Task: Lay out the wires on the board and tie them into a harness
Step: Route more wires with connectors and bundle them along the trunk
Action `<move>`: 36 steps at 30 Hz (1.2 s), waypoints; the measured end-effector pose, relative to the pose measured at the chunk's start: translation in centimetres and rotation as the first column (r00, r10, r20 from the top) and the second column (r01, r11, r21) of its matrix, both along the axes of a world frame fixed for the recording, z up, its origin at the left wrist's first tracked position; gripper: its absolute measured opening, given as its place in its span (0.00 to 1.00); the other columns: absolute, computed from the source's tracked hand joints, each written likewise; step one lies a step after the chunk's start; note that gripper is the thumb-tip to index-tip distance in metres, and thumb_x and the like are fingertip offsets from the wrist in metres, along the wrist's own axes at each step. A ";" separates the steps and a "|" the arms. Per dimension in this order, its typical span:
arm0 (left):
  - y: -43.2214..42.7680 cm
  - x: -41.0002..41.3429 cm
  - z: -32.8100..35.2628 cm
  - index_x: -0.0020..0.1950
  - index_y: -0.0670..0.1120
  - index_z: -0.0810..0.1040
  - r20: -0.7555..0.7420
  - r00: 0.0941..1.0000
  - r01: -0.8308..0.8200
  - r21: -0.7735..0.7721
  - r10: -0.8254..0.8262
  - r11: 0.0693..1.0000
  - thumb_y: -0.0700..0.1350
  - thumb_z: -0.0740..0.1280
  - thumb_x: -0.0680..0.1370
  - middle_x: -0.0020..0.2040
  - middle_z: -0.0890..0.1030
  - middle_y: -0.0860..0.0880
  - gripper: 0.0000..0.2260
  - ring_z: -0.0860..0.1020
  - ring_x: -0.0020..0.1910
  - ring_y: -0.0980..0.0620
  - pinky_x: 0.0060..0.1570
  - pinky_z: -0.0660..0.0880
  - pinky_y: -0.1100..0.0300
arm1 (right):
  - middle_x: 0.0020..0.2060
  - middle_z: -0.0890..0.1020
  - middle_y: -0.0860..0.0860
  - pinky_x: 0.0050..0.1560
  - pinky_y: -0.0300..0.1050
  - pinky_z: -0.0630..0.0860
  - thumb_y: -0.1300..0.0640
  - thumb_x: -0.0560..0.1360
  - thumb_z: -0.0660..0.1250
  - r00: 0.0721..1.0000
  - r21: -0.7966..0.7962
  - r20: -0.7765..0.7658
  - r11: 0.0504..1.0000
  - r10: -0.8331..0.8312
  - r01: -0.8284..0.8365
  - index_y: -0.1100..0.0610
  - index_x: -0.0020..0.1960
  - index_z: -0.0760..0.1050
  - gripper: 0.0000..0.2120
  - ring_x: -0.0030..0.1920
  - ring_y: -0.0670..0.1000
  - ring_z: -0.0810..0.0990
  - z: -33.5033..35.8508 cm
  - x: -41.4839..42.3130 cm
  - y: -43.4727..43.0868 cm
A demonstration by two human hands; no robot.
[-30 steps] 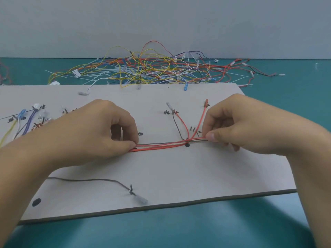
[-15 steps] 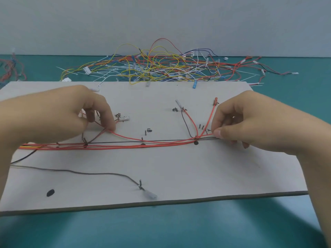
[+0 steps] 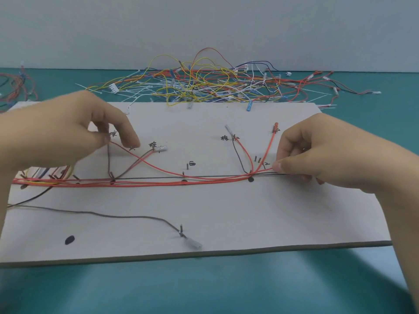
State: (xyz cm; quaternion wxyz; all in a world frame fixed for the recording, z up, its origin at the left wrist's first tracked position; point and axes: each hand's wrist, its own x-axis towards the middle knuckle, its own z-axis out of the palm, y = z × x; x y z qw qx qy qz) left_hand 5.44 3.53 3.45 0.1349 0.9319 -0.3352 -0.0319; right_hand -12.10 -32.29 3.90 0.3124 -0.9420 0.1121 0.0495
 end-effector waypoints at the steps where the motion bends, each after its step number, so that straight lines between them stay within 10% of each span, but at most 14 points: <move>1: 0.3 0.3 -0.1 0.53 0.70 0.83 0.004 1.000 -0.014 0.002 0.014 1.000 0.34 0.68 0.75 0.40 0.80 0.60 0.27 0.69 0.18 0.53 0.26 0.79 0.52 | 0.27 0.82 0.53 0.26 0.37 0.71 0.56 0.71 0.77 1.000 0.000 0.000 1.000 0.001 -0.001 0.52 0.37 0.83 0.05 0.26 0.47 0.79 0.0 0.0 0.0; 5: 1.1 0.3 0.4 0.56 0.68 0.84 -0.029 0.997 -0.079 -0.094 0.077 0.992 0.50 0.68 0.74 0.40 0.83 0.60 0.15 0.75 0.24 0.56 0.35 0.79 0.55 | 0.26 0.81 0.52 0.26 0.38 0.70 0.54 0.71 0.77 1.000 -0.012 0.005 1.000 0.003 -0.003 0.52 0.37 0.83 0.06 0.26 0.45 0.78 0.0 0.0 0.0; 8: 2.4 0.9 0.9 0.57 0.64 0.85 -0.047 0.988 -0.155 -0.231 0.148 0.960 0.60 0.65 0.71 0.40 0.86 0.55 0.17 0.79 0.34 0.39 0.41 0.81 0.45 | 0.26 0.81 0.51 0.27 0.38 0.70 0.54 0.71 0.76 1.000 -0.022 0.006 1.000 0.018 -0.017 0.51 0.37 0.82 0.05 0.25 0.45 0.77 0.1 -0.1 0.1; 17: 2.1 1.0 0.8 0.47 0.67 0.86 -0.102 0.962 -0.265 -0.143 0.253 0.954 0.38 0.73 0.77 0.35 0.82 0.51 0.19 0.75 0.29 0.50 0.42 0.78 0.52 | 0.30 0.84 0.48 0.28 0.38 0.76 0.49 0.70 0.69 0.988 0.001 0.031 0.988 0.151 -0.152 0.40 0.44 0.84 0.06 0.26 0.44 0.78 -0.4 -0.2 -0.2; 24: 2.7 0.3 2.2 0.46 0.63 0.87 -0.126 0.960 -0.278 -0.303 0.251 0.911 0.40 0.72 0.79 0.32 0.81 0.52 0.16 0.67 0.21 0.57 0.20 0.65 0.66 | 0.32 0.83 0.55 0.29 0.36 0.76 0.60 0.77 0.73 0.936 0.223 0.193 0.916 0.294 -0.333 0.50 0.48 0.85 0.06 0.27 0.49 0.79 -0.6 -0.4 -0.3; 29: 1.8 -0.6 3.2 0.45 0.65 0.86 -0.158 0.983 -0.128 -0.198 0.097 0.972 0.44 0.73 0.78 0.33 0.82 0.60 0.14 0.74 0.28 0.61 0.36 0.69 0.60 | 0.34 0.83 0.56 0.30 0.37 0.75 0.51 0.74 0.70 0.907 0.388 0.118 0.822 0.403 -0.416 0.52 0.51 0.84 0.09 0.28 0.49 0.78 -0.7 -0.8 1.8; 36: 1.2 -2.0 1.3 0.46 0.64 0.86 -0.313 0.950 0.009 -0.033 -0.019 0.999 0.54 0.77 0.74 0.40 0.82 0.42 0.05 0.77 0.38 0.39 0.38 0.75 0.50 | 0.34 0.83 0.55 0.29 0.35 0.74 0.52 0.72 0.70 0.909 0.335 0.023 0.853 0.417 -0.400 0.49 0.53 0.84 0.10 0.26 0.47 0.77 -0.8 -0.7 2.6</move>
